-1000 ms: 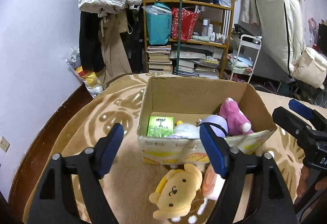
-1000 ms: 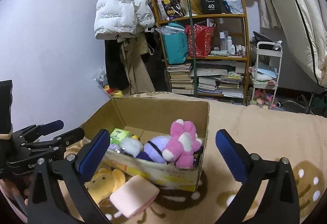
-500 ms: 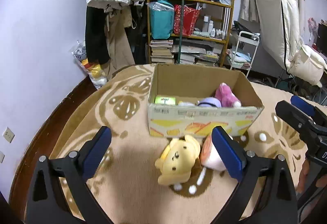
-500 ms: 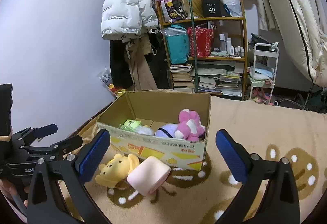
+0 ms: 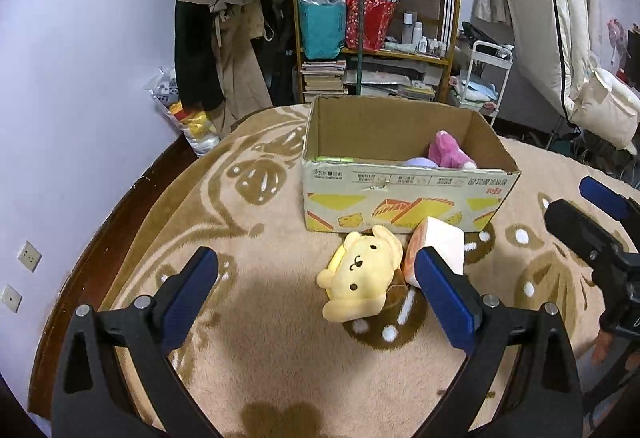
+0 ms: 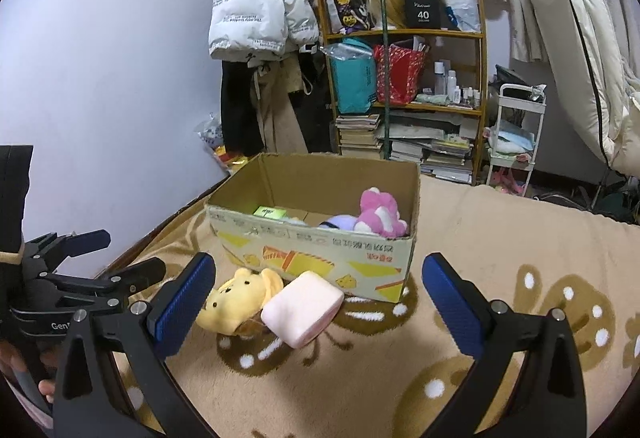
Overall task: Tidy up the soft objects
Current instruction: 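Move both open grippers down to the yellow bear and roll cushion, then grasp the yellow bear with the left gripper while the right grasps the roll cushion, then lift the yellow bear and roll cushion and carry them over the box, then open both grippers to drop the bear and cushion into the box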
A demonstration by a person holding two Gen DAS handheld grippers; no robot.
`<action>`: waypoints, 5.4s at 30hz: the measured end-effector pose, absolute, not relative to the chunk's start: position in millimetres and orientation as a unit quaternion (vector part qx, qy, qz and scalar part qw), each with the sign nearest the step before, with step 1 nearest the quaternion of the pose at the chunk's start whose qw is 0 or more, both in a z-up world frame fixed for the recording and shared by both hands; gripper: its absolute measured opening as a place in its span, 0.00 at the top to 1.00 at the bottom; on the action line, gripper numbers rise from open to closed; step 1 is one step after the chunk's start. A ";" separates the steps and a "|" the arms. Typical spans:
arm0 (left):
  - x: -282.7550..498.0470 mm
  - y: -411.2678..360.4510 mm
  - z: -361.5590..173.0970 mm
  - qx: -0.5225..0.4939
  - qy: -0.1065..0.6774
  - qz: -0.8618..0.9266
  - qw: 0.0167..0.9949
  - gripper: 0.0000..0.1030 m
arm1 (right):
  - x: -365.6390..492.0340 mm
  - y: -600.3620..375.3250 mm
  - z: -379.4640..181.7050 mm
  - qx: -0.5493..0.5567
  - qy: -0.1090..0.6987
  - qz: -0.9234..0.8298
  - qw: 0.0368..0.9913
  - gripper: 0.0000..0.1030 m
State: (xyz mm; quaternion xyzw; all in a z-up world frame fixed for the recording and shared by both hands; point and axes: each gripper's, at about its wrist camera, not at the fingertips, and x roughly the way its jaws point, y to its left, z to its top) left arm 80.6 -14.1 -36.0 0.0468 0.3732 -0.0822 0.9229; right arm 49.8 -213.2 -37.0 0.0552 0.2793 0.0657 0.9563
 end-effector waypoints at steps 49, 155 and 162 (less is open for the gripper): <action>147.3 -54.9 -129.8 0.115 0.484 -0.147 0.855 0.05 | 147.2 -207.9 -138.6 0.109 0.437 0.105 0.887 0.00; 199.7 -73.9 -42.6 0.077 0.304 -0.135 0.940 0.49 | 183.9 -262.5 -62.3 0.095 0.301 0.079 0.946 0.54; 204.4 -73.4 -51.7 0.083 0.316 -0.132 0.936 0.41 | 184.8 -267.5 -68.1 0.111 0.308 0.082 0.941 0.46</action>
